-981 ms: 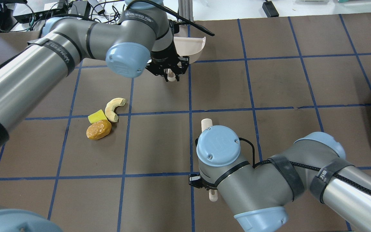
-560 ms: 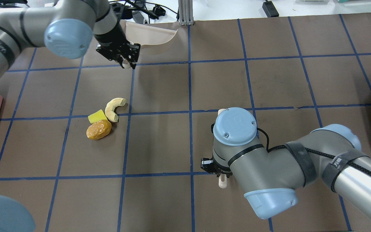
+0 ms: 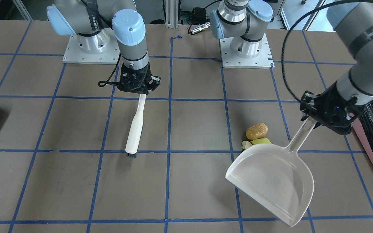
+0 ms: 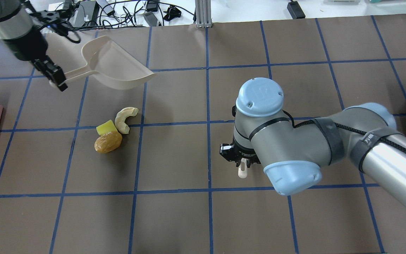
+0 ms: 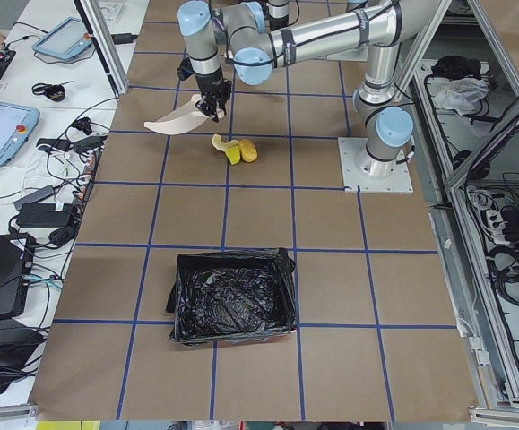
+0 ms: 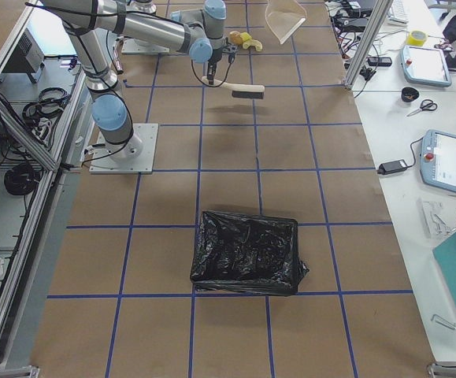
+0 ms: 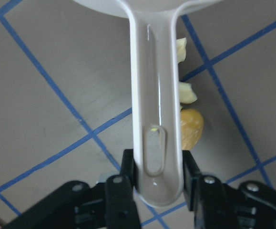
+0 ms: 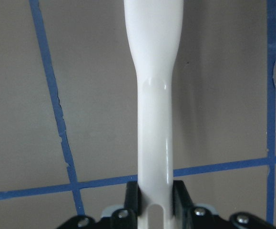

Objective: Sweep and dump trash in nearest bin
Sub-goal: 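Carry the dustpan with the left gripper and set it beside the trash pile, then move the brush with the right gripper to the trash pile's far side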

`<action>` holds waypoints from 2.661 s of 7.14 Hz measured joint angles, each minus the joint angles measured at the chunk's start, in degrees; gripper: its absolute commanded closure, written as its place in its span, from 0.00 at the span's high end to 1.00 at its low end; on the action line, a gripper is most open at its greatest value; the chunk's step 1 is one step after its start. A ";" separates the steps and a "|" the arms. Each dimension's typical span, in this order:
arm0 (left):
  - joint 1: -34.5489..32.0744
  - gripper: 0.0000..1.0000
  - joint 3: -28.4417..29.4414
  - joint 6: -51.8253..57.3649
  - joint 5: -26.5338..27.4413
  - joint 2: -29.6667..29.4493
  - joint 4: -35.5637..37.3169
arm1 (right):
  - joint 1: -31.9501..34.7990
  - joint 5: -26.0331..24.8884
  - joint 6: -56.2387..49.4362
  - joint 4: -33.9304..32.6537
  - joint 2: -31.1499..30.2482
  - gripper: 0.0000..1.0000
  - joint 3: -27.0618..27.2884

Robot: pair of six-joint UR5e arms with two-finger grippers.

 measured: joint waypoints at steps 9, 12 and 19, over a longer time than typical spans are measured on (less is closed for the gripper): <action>24.55 0.00 -6.74 65.20 0.76 -5.01 9.73 | 6.09 4.48 0.64 2.82 8.95 0.00 -11.26; 24.69 0.00 -7.19 66.71 0.85 -8.72 15.31 | 8.40 6.05 1.38 3.21 9.28 0.00 -11.30; 24.15 0.00 -7.46 65.97 0.79 -11.77 18.94 | 26.06 7.70 22.59 3.00 19.35 0.00 -21.11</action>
